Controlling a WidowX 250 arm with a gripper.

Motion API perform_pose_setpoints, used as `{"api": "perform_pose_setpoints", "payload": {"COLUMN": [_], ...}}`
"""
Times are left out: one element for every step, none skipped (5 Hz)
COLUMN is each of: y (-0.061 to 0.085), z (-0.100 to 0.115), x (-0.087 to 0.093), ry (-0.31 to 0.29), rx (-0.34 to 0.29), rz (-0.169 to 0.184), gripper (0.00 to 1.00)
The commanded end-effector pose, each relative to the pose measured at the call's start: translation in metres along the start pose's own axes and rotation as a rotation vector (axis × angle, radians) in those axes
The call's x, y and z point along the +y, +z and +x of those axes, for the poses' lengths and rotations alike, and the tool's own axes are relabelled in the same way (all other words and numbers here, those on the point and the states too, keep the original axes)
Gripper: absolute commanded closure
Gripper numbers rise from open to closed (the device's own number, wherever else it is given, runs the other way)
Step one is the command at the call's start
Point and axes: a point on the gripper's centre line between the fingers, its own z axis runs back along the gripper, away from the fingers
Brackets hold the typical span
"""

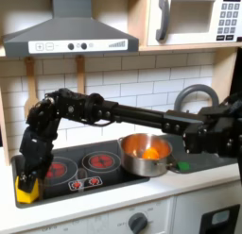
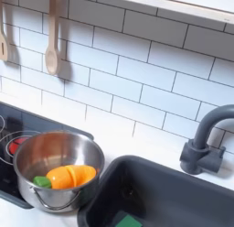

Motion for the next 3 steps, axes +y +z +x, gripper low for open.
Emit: {"api": "perform_pose_setpoints", "payload": {"y": [-0.0022, -0.006, -0.0054], "z": [-0.0004, 0.0003, -0.0021], "x": [-0.0021, -0.0044, -0.0057], "ry": [-0.004, -0.009, -0.009], "rx": [0.001, 0.007, 0.001], "rz": [0.004, -0.007, -0.012], "gripper": [0.0, 0.32, 1.0]}}
